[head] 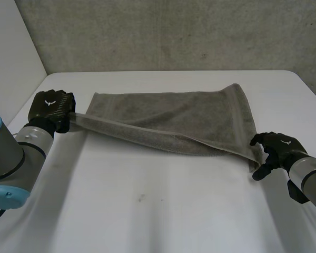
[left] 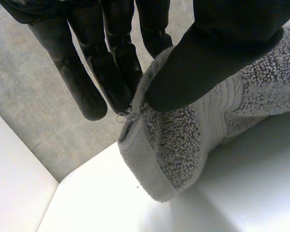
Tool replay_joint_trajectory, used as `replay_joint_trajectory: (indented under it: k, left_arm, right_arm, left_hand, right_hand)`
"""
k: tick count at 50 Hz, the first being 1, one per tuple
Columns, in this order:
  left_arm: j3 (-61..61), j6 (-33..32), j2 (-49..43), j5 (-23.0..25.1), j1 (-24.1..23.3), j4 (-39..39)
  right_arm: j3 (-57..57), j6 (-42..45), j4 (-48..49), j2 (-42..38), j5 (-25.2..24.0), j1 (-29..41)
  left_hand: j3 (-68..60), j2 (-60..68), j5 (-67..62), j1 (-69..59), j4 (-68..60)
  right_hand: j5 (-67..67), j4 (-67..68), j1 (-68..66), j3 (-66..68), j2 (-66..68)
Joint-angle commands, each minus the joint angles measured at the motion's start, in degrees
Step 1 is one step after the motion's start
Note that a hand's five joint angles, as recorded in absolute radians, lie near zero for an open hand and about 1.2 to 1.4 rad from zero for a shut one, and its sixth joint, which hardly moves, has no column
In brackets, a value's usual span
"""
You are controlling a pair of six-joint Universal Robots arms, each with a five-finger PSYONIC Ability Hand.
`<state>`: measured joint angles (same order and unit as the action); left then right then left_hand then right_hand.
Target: Fold the towel.
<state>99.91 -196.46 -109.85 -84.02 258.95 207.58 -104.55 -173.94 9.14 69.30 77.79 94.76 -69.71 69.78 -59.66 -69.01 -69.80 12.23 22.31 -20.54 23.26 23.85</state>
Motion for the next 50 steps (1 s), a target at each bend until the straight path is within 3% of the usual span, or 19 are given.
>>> replay_joint_trajectory:
  k: [1,20,25,26,27,32,34,35,37,38,40,46,50]
  left_arm:
    - [0.0,0.0,0.2,0.0,-0.2,0.0]
    - [0.7,0.0,0.2,0.0,-0.4,0.0]
    - [0.9,0.0,0.2,0.0,-0.5,0.0]
    - [0.9,0.0,0.3,0.0,-0.5,-0.1]
    - [0.9,0.0,0.3,0.0,-0.5,-0.1]
    - [1.8,-0.2,1.8,0.0,-0.5,-0.6]
    - [2.7,-0.5,4.9,0.0,-0.2,-1.2]
    - [2.7,-0.5,4.9,0.0,-0.2,-1.2]
    - [2.9,-0.7,9.6,0.0,-0.1,-3.0]
    - [2.9,-0.7,9.7,0.0,-0.1,-3.1]
    - [2.6,-0.6,12.6,0.1,-0.1,-4.7]
    - [-1.6,-0.5,23.9,3.4,0.3,-12.2]
    - [-6.6,-0.2,28.8,6.1,0.2,-17.6]
  right_arm:
    - [-3.1,-1.0,5.6,1.2,0.7,-0.9]
    - [3.2,-9.9,9.8,-7.6,1.4,-0.4]
    - [3.7,-9.9,9.9,-8.5,3.9,-0.4]
    - [3.9,-9.7,10.0,-8.4,5.3,-0.4]
    - [4.0,-9.0,10.5,-8.0,7.4,-0.4]
    - [3.7,-2.0,13.2,-3.1,9.7,0.4]
    - [3.0,8.5,11.2,3.1,8.3,2.2]
    - [2.9,8.5,11.2,3.1,8.3,2.2]
    - [2.9,19.1,8.0,8.5,6.6,2.3]
    - [2.9,19.2,8.0,8.5,6.6,2.3]
    - [4.0,27.5,4.7,13.6,6.1,2.4]
    - [10.1,32.3,-2.7,24.4,6.8,3.4]
    - [20.9,32.4,-16.5,26.9,5.7,3.1]
  left_hand:
    - [-10.3,10.2,-10.3,-11.0,-10.2]
    - [-10.3,10.2,-10.3,-11.0,-10.2]
    - [-10.3,10.2,-10.3,-11.0,-10.2]
    - [-10.3,10.2,-10.3,-11.0,-10.2]
    - [-10.3,10.2,-10.3,-11.0,-10.2]
    - [-10.3,10.2,-10.3,-11.0,-10.2]
    - [-10.3,10.2,-10.3,-11.0,-10.2]
    - [-10.3,10.2,-10.3,-11.0,-10.2]
    - [-10.3,10.2,-10.3,-11.0,-10.2]
    - [-10.3,10.2,-10.3,-11.0,-10.2]
    - [-10.3,10.2,-10.3,-11.0,-10.2]
    - [-10.3,10.2,-10.3,-11.0,-10.2]
    - [-10.3,10.2,-10.3,-11.0,-10.2]
  right_hand:
    - [2.0,1.9,-3.7,0.9,0.4]
    - [9.0,9.0,-10.7,8.0,7.4]
    - [22.0,21.9,-23.7,21.0,20.4]
    - [36.5,36.4,-38.2,35.5,34.9]
    - [57.1,57.0,-58.8,56.1,55.5]
    - [57.8,57.7,-59.5,56.7,56.2]
    - [57.8,57.7,-59.5,56.7,56.2]
    - [57.8,57.7,-59.5,56.7,56.2]
    - [57.8,57.7,-59.5,56.7,56.2]
    - [57.8,57.7,-59.5,56.7,56.2]
    - [57.8,57.7,-59.5,56.7,56.2]
    - [57.8,57.7,-59.5,56.7,56.2]
    - [57.8,57.7,-59.5,56.7,56.2]
